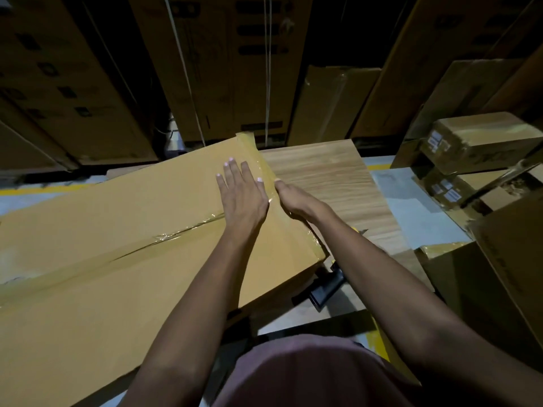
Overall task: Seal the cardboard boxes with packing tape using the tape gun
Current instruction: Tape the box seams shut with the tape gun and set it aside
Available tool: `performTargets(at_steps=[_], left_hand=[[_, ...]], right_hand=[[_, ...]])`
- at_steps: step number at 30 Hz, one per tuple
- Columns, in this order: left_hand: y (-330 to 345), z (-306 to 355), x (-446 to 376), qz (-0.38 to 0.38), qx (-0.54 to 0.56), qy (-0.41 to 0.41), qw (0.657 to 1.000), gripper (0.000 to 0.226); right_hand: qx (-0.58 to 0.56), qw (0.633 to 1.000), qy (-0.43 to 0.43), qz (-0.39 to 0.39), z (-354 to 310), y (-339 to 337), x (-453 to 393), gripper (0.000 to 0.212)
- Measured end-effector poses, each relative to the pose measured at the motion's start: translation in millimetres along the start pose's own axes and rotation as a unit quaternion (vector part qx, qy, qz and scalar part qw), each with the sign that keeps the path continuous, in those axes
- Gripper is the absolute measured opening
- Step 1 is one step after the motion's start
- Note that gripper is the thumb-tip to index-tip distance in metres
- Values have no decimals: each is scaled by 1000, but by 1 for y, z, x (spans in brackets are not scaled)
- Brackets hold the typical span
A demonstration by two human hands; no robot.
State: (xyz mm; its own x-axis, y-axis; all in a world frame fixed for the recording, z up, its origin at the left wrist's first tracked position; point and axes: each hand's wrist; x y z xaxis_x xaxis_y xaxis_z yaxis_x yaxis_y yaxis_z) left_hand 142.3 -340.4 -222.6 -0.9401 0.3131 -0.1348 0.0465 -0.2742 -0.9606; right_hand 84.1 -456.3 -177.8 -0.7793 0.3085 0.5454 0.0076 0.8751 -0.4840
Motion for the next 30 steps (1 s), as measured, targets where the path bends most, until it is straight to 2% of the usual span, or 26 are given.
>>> performTargets(at_steps=[2,6,8,11,16,20,24,30], left_hand=[[-2,-1,-1,-8,-3,3,1000,60],[-5,0,-4,-15,-18,2,1000,56],[-7,-3,-7,-20,-31,4,999,55],[-7,-5,-9,-21,-46,2,999,54],[-6,-1,-10,-20,-52,-3,998,54],[-9,-1,-13,-20,-60,-8,998,51],[-20,-1,-24,-1,-75,9,997,32],[-28,-2,-39,-15,-84,5,996,29]], right_hand=[[46,998,-26,14,4,3,1,72],[163,981,-55,92,28,13,4,64],[185,971,-109,102,31,15,2,57],[125,979,-153,53,27,9,-9,52],[38,994,-103,-8,-16,1,-39,53],[45,995,-85,-13,-33,3,-55,57],[61,994,-87,15,-17,9,-60,59],[79,991,-110,6,-48,5,-77,53]])
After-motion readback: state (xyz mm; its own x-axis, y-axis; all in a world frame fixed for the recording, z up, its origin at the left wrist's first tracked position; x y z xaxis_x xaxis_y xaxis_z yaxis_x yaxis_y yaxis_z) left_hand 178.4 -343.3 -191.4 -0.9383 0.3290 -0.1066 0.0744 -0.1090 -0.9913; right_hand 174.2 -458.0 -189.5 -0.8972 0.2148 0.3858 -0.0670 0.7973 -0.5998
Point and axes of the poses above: each hand's wrist, its own x-axis away from the middle knuckle, its own y-axis out of the palm, z = x × y, and after that the axes turned 1 degree about z, right-handed
